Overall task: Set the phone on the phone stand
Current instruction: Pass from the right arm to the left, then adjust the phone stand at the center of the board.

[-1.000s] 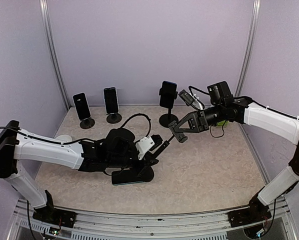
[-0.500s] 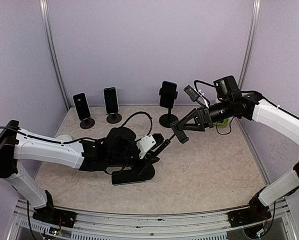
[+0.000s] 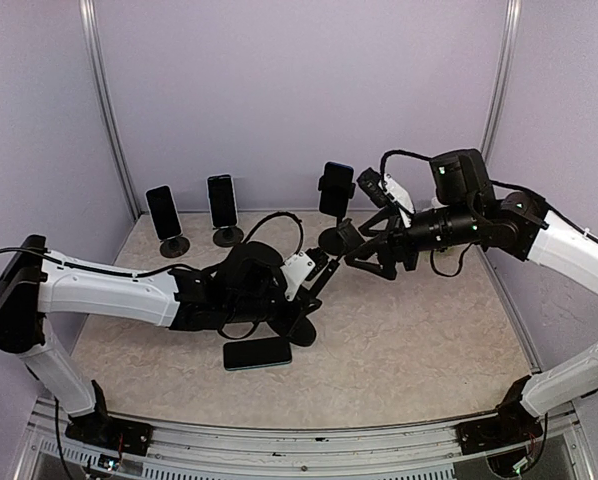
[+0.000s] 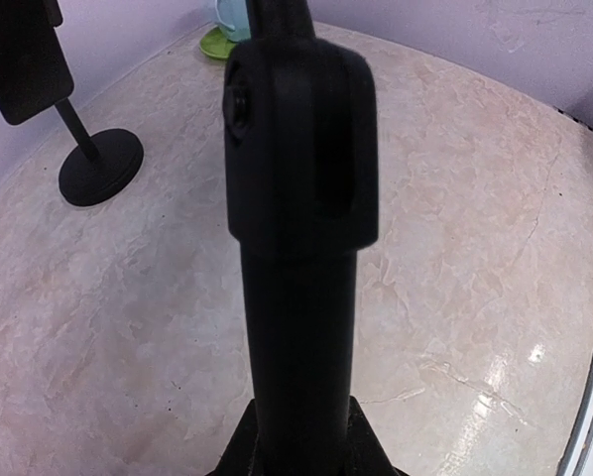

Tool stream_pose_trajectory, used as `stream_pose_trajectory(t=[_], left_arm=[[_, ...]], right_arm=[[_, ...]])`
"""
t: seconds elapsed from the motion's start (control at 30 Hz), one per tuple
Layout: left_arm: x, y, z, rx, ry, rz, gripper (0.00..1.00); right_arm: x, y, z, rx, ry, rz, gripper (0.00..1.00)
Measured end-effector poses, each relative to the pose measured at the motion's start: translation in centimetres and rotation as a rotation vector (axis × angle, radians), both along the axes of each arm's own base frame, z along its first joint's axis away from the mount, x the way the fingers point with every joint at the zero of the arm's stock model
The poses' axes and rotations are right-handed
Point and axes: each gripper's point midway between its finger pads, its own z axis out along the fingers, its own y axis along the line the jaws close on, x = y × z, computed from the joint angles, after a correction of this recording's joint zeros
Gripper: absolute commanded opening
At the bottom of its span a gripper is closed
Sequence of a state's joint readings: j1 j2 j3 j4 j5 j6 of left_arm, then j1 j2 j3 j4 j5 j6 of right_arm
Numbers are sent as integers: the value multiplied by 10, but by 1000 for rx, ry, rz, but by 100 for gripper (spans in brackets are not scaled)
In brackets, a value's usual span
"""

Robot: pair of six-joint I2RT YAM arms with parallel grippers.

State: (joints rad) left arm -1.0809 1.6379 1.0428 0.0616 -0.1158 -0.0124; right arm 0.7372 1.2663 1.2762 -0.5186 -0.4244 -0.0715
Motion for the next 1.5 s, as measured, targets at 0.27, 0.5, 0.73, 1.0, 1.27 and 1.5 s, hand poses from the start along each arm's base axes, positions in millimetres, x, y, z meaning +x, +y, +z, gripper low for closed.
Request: stream_pose_trajectory(t=[0.27,0.5,0.73,1.0,1.27,1.5], left_arm=[[4,1,-2,5,40,32,0],[1,0,-3,4,45,29,0],[0,-2,-1,-1,43,28,0],[-2,-6,2,-13,31,18,0],[-4,-4,1,18,0,8,0],[0,-5,10,68,-52,-21,0]], right_arm=[[24,13,-35,-217,-138,-154,78],[43,9,-52,-359,-231,-279,66],[49,4,-47,-385,-269,-317,40],[41,0,-42,-428,-250,-284,30],[33,-4,-44,-462,-166,-228,28],[28,-9,-42,-444,-88,-196,44]])
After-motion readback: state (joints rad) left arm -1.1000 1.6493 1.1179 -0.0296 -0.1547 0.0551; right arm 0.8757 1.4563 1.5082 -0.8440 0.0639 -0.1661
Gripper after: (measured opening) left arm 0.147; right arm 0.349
